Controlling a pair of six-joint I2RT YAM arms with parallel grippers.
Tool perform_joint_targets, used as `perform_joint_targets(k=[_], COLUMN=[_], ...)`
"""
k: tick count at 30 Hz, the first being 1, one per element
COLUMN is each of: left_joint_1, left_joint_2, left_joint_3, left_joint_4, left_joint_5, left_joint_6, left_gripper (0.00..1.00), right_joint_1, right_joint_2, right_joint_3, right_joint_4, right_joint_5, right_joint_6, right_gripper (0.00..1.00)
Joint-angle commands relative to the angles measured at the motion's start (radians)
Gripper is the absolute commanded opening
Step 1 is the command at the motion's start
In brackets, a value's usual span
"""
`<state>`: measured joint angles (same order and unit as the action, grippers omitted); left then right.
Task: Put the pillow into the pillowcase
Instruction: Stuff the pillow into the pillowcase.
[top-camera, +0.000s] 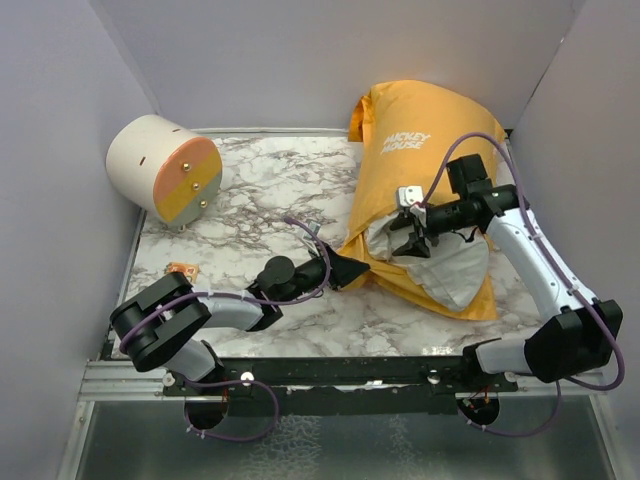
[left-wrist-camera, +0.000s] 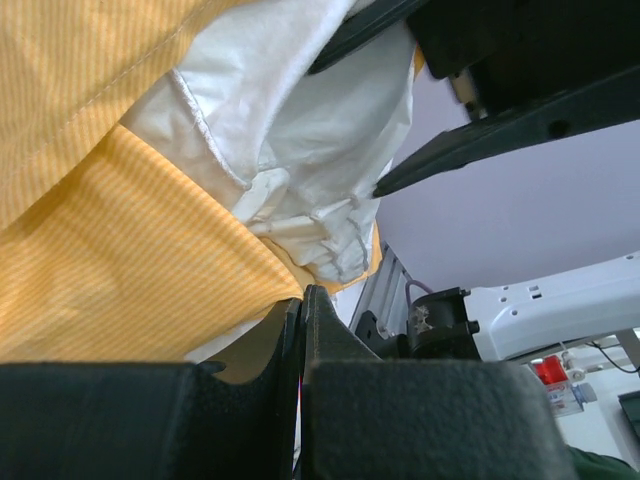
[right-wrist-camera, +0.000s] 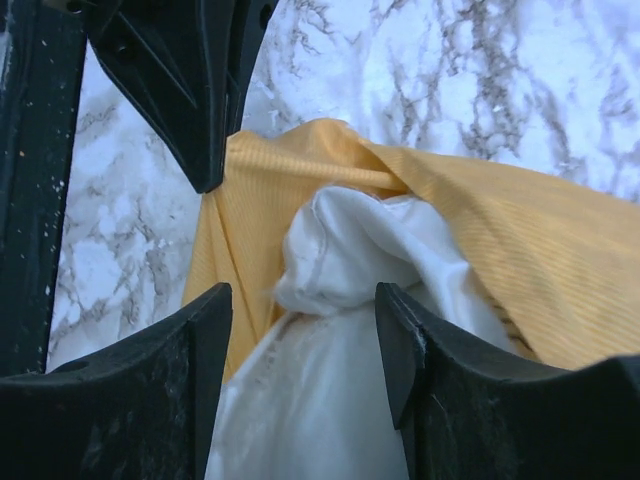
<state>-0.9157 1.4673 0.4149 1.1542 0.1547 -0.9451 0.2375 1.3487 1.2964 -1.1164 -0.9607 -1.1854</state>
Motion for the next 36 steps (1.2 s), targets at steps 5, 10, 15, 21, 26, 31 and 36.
perform_joint_targets(k=[5, 10, 15, 21, 26, 31, 36], left_joint_1=[-0.002, -0.002, -0.003, -0.002, -0.002, 0.001, 0.003], left_joint_2=[-0.018, -0.066, -0.234, -0.344, -0.285, -0.243, -0.332], left_joint_3=[0.001, 0.016, 0.097, 0.14, 0.041, -0.043, -0.123], left_joint_4=[0.102, 0.111, -0.091, -0.279, -0.188, -0.157, -0.237], left_joint_5=[0.07, 0.111, 0.126, 0.101, 0.072, 0.042, -0.01], left_joint_6=[-0.018, -0.019, 0.028, 0.107, 0.075, 0.066, 0.059], left_gripper=[0.0, 0.0, 0.0, 0.0, 0.0, 0.0, 0.0], right_joint_1=[0.084, 0.115, 0.115, 0.136, 0.191, 0.207, 0.186], right_joint_2=[0.005, 0.067, 0.204, 0.148, 0.171, 0.179, 0.034], right_joint_3=[-0.268, -0.407, -0.511, -0.517, -0.447, -0.334, -0.143], right_joint_4=[0.638, 0.886, 0.988, 0.714, 0.385, 0.245, 0.189], right_joint_5=[0.191, 0.542, 0.755, 0.355, 0.038, -0.084, 0.001], right_joint_6=[0.504, 0.613, 0.487, 0.307, 0.099, 0.081, 0.149], right_gripper=[0.39, 0.03, 0.01, 0.03, 0.23, 0.43, 0.63])
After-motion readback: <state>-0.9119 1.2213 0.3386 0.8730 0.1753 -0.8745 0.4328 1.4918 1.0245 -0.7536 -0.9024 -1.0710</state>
